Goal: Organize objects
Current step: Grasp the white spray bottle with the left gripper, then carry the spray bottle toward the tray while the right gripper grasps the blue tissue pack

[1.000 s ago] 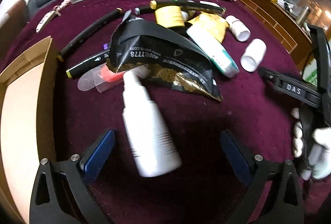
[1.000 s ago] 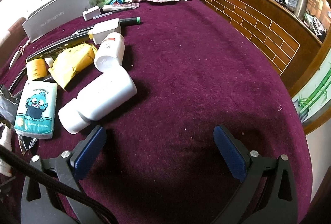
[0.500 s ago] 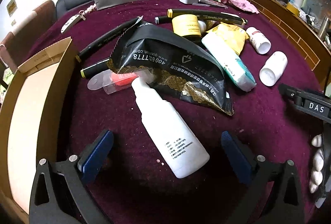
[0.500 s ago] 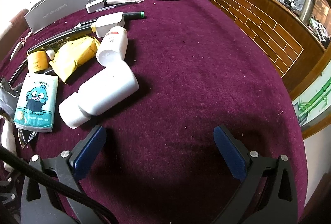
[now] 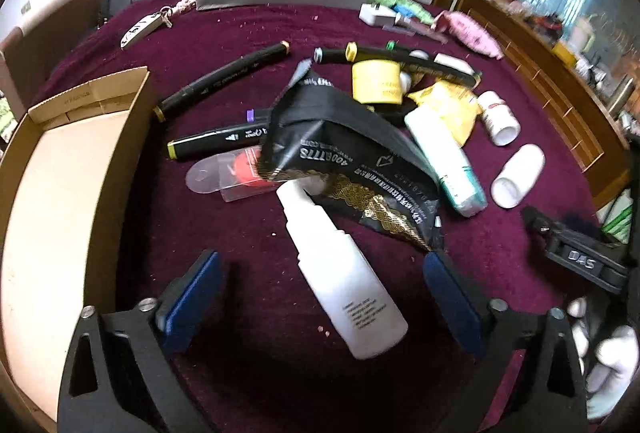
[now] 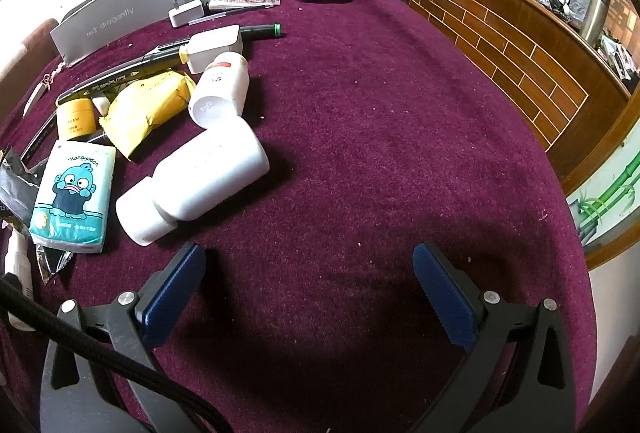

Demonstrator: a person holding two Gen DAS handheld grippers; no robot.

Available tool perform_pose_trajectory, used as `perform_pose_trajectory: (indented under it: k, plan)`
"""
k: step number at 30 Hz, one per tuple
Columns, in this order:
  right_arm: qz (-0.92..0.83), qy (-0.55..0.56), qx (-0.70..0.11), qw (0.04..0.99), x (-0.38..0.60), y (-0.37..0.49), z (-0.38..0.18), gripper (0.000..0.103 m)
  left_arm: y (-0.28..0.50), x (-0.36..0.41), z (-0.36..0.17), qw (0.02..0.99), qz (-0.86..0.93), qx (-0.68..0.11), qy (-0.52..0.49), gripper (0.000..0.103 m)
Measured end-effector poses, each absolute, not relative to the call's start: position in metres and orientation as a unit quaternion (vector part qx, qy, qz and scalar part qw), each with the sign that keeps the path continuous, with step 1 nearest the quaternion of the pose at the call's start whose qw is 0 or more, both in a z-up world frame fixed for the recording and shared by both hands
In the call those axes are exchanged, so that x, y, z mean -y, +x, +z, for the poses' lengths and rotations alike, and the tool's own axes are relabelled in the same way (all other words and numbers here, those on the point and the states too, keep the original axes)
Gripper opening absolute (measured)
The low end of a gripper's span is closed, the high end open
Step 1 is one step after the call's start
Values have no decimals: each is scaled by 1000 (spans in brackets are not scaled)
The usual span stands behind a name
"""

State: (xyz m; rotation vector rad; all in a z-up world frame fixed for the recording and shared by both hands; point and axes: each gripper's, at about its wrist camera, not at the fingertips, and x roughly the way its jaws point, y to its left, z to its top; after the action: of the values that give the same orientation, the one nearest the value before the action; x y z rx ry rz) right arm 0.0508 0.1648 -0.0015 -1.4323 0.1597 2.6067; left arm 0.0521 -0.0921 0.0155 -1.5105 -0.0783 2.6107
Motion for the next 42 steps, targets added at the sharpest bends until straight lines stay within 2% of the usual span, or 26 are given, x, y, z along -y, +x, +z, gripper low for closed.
perform_pose_trajectory:
  k: [1,2,4,5,6,7,13,18,25,32,42]
  plan:
    - [872,-479,-54,81,-165,51,-2,103,50,91,13,59,862,22,-503,74]
    - [872,-479,-54,81,-165,51,-2,103,47,90,11,52,862,13,-504,72]
    - [872,-479,-54,81,-165,51,-2,103,48,86,10,39,869,-17,-493,46]
    - [872,-479,-54,81,-165,51,-2,103,49,87,10,38,871,-21,-490,41]
    - [872,-479,-54,81,-165,50,-1,103,51,90,12,43,872,-13,-487,29]
    - [872,-479,-54,82,-164,50,-2,103,51,94,12,49,872,-4,-487,25]
    - [872,-480,-59,73,-166,52,0,102,66,119,27,78,875,53,-474,25]
    - [879,-461,-109,49,-181,64,22,99,76,127,34,94,876,70,-468,25]
    - [894,-443,-67,9,-148,64,51,99,78,124,14,89,864,56,-492,25]
    - [893,-446,-41,-42,-106,55,54,99,82,110,12,73,881,11,-467,27]
    - [855,-497,-82,-126,-71,14,52,99,93,121,19,100,877,36,-469,25]
